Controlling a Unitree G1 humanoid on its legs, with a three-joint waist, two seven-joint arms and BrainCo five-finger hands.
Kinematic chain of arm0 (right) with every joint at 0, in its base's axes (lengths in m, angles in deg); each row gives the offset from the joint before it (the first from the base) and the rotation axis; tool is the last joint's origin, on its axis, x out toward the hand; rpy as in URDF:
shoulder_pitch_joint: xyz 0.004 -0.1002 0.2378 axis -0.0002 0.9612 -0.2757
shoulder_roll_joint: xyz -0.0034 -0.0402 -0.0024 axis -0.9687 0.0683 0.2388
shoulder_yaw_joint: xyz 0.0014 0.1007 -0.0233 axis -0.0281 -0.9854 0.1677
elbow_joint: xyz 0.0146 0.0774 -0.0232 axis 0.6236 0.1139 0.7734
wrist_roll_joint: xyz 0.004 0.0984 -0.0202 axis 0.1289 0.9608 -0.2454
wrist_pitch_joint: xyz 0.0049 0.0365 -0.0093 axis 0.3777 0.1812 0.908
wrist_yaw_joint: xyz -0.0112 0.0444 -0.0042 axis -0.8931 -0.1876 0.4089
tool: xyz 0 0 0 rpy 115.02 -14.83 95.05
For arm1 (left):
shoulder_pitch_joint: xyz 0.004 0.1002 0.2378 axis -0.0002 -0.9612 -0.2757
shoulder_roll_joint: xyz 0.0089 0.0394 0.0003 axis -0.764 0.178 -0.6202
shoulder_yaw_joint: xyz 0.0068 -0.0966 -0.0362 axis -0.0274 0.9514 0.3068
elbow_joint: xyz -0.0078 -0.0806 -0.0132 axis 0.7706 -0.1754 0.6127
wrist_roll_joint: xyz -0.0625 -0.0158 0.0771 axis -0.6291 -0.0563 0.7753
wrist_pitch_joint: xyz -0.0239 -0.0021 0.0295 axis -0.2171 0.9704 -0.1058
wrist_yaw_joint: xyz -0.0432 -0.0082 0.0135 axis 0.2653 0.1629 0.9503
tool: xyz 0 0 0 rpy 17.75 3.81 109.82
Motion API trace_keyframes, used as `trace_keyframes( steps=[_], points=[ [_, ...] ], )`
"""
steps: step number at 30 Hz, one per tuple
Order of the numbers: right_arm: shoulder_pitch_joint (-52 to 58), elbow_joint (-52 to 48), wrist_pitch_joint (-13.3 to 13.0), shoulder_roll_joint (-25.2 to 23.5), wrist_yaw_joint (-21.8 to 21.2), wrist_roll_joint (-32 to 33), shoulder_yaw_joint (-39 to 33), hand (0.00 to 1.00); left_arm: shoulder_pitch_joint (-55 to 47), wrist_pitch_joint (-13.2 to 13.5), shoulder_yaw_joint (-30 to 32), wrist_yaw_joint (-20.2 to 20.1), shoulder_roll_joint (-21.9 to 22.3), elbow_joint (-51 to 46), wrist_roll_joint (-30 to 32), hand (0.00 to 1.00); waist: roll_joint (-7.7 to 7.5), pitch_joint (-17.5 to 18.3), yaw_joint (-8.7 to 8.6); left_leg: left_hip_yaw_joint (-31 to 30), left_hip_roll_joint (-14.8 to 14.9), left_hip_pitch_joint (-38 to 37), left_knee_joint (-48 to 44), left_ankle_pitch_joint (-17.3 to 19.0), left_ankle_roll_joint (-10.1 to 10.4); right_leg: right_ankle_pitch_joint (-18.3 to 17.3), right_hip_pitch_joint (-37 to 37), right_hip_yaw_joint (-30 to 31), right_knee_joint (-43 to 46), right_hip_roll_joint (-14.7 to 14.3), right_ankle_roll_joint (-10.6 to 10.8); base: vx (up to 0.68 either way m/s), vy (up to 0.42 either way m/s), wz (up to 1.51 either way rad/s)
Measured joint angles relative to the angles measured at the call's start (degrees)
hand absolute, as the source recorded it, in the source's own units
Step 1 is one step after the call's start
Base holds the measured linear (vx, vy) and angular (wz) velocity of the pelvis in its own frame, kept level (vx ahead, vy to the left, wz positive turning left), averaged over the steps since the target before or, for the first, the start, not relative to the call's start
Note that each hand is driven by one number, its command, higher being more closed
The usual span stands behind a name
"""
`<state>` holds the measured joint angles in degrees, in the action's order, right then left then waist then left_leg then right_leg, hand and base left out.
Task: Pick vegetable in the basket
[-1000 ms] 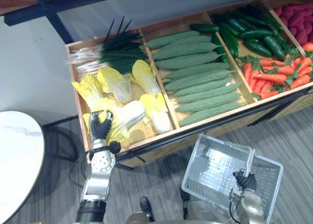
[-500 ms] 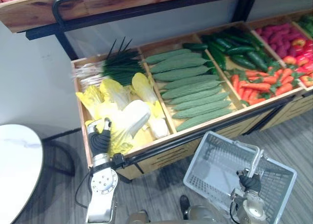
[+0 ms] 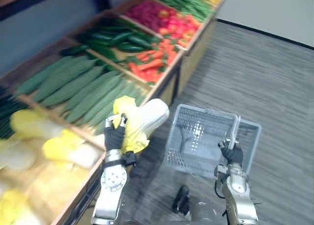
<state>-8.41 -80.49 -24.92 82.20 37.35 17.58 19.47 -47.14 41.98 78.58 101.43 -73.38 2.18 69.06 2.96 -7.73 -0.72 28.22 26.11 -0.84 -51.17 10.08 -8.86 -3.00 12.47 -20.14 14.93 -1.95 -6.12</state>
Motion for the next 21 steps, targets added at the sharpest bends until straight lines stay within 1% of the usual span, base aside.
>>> trace_keyframes(
  steps=[1, 2, 3, 4, 5, 6, 7, 8, 9, 10, 11, 12, 13, 15, 16, 18, 21],
  points=[
    [-0.32, 0.02, 0.00, 0.29, 0.52, 0.01, 0.42, 1.00, -0.02, -0.01, -0.32, -0.02, -0.02, 0.79, -0.02, 1.00, 0.30, 0.10, 0.08, -4.75, -1.97, 1.57, -1.13, 2.11, 3.41, -0.06, -0.71, 1.61, -0.46, -0.60, -0.46, 0.30, 0.023, -1.47],
    [-1.52, 0.02, -0.01, 0.76, 0.92, 0.19, 1.01, 1.00, -0.07, -0.09, -0.74, -0.06, 0.04, 1.09, -0.08, 1.00, 0.29, 0.13, -0.06, -11.59, -7.13, 4.98, -0.69, 5.71, 6.35, 0.18, -1.47, 5.21, -1.57, -1.16, -1.04, 0.31, 0.108, -1.44],
    [-2.65, 0.02, -0.02, 0.96, 0.99, 0.59, 1.62, 1.00, -0.10, -0.11, -1.12, -0.14, 0.04, 1.22, -0.40, 1.00, 0.12, 0.04, 0.01, -16.16, -11.57, 7.98, 1.62, 8.23, 5.99, 0.44, -2.64, 8.55, -3.06, -1.14, -1.27, 0.31, 0.123, -1.36],
    [-2.92, 0.02, -0.03, 0.95, 0.98, 0.71, 1.75, 1.00, -0.28, -0.11, -1.30, -0.17, 0.09, 1.24, -0.49, 1.00, 0.07, 0.01, 0.09, -17.75, -13.42, 9.00, 3.38, 9.10, 6.08, 0.62, -3.38, 10.17, -3.66, -1.08, -1.06, 0.36, 0.153, -1.37],
    [-3.22, 0.27, -0.09, 0.92, 1.06, 0.88, 2.13, 1.00, -1.08, -0.10, -1.51, -0.17, 0.26, 1.25, -0.51, 1.00, 0.11, 0.02, 0.44, -20.71, -16.34, 9.85, 7.51, 9.92, 7.19, 1.31, -5.30, 13.46, -4.89, -1.04, 0.00, 0.29, 0.134, -1.27],
    [-3.52, 1.11, -0.25, 0.99, 1.14, 1.22, 2.68, 1.00, -1.61, -0.11, -1.53, -0.20, 0.28, 1.33, -0.52, 1.00, 0.24, 0.08, 0.81, -23.27, -17.97, 10.42, 10.76, 10.14, 8.22, 2.06, -6.70, 15.84, -5.71, -1.07, 1.10, 0.34, 0.176, -1.65],
    [-3.47, 1.83, -0.25, 1.14, 0.95, 1.96, 3.03, 1.00, -1.73, -0.10, -1.67, -0.38, 0.40, 1.88, -0.50, 1.00, 0.46, 0.16, 1.62, -25.58, -19.13, 10.61, 15.21, 9.54, 9.49, 2.48, -8.12, 18.74, -6.63, -1.22, 1.73, 0.22, 0.136, -1.38],
    [-3.42, 2.11, -0.25, 1.20, 0.84, 2.44, 3.26, 1.00, -1.75, -0.09, -2.03, -0.51, 0.50, 2.33, -0.50, 1.00, 0.70, 0.30, 1.67, -26.44, -19.18, 10.57, 17.74, 8.71, 10.56, 2.73, -8.59, 19.75, -7.13, -1.42, 2.11, 0.25, 0.186, -1.35],
    [-3.36, 2.16, -0.24, 1.33, 0.72, 3.26, 4.02, 1.00, -1.81, -0.09, -2.13, -0.97, 0.54, 2.97, -0.49, 1.00, 1.41, 0.71, 1.67, -26.78, -18.79, 10.44, 22.45, 5.72, 12.00, 2.94, -8.92, 21.20, -7.82, -1.93, 2.64, 0.21, 0.218, -1.19],
    [-3.32, 2.29, -0.22, 1.44, 0.61, 4.49, 5.31, 1.00, -1.57, -0.11, -2.31, -1.63, 0.62, 4.21, -0.48, 1.00, 2.50, 1.15, 1.35, -26.71, -17.66, 10.00, 26.44, 3.09, 12.04, 3.10, -9.20, 23.71, -8.79, -2.86, 4.06, 0.21, 0.247, -1.22],
    [-3.04, 2.40, -0.23, 1.06, 0.47, 5.79, 6.13, 1.00, -0.88, -0.19, -2.67, -2.25, 0.25, 5.82, -0.46, 1.00, 2.07, 1.18, 1.16, -25.42, -17.97, 8.61, 28.32, 3.31, 11.73, 3.67, -9.22, 25.44, -9.58, -2.36, 5.02, 0.18, 0.271, -1.02],
    [-2.77, 2.39, -0.26, 0.79, -0.23, 7.52, 7.39, 1.00, -0.28, -0.41, -2.98, -2.95, -0.31, 7.32, -0.45, 1.00, 1.10, 1.30, 0.16, -23.54, -19.26, 7.36, 30.97, 2.72, 10.82, 4.18, -9.13, 26.51, -10.85, -0.96, 5.80, 0.18, 0.312, -0.73],
    [-2.61, 2.39, -0.25, 0.71, -1.19, 8.94, 9.15, 1.00, -0.30, -0.83, -3.61, -3.55, -0.66, 8.19, -0.43, 1.00, 0.84, 1.35, -0.57, -21.99, -20.35, 6.37, 32.60, 2.26, 10.13, 4.72, -9.26, 27.92, -12.07, 0.11, 6.64, 0.16, 0.289, -0.49],
    [-1.87, 2.39, -0.23, 0.90, -2.62, 10.62, 11.79, 1.00, -0.25, -1.33, -5.07, -3.96, -0.80, 9.20, -0.34, 1.00, 0.86, 1.38, -0.89, -20.11, -21.28, 5.72, 33.49, 2.02, 9.80, 5.43, -9.79, 29.43, -13.90, 1.24, 7.68, 0.10, 0.213, -0.35],
    [-1.43, 2.39, -0.22, 0.93, -3.20, 11.08, 12.65, 1.00, -0.21, -1.43, -5.38, -3.96, -0.78, 9.55, -0.23, 1.00, 0.85, 1.38, -1.04, -19.78, -21.46, 5.46, 33.59, 2.02, 9.80, 5.74, -10.13, 29.82, -14.53, 1.33, 8.09, 0.09, 0.161, -0.24],
    [0.16, 2.39, -0.19, 0.99, -5.38, 13.07, 16.52, 1.00, -0.14, -2.36, -6.83, -3.92, -1.11, 10.95, 0.33, 1.00, 0.77, 1.53, -1.45, -19.54, -21.78, 3.93, 34.72, 2.02, 9.80, 6.06, -11.32, 29.96, -15.17, 1.91, 8.17, 0.07, 0.110, -0.06],
    [0.76, 2.39, -0.08, 1.09, -7.91, 14.54, 19.42, 1.00, 1.08, -2.83, -7.68, -3.91, -2.07, 13.68, 2.48, 1.00, 0.60, 1.75, -1.42, -19.78, -21.86, 3.48, 35.97, 2.02, 9.78, 6.06, -11.17, 30.08, -15.24, 1.87, 8.16, 0.02, 0.022, 0.00]
  ],
)
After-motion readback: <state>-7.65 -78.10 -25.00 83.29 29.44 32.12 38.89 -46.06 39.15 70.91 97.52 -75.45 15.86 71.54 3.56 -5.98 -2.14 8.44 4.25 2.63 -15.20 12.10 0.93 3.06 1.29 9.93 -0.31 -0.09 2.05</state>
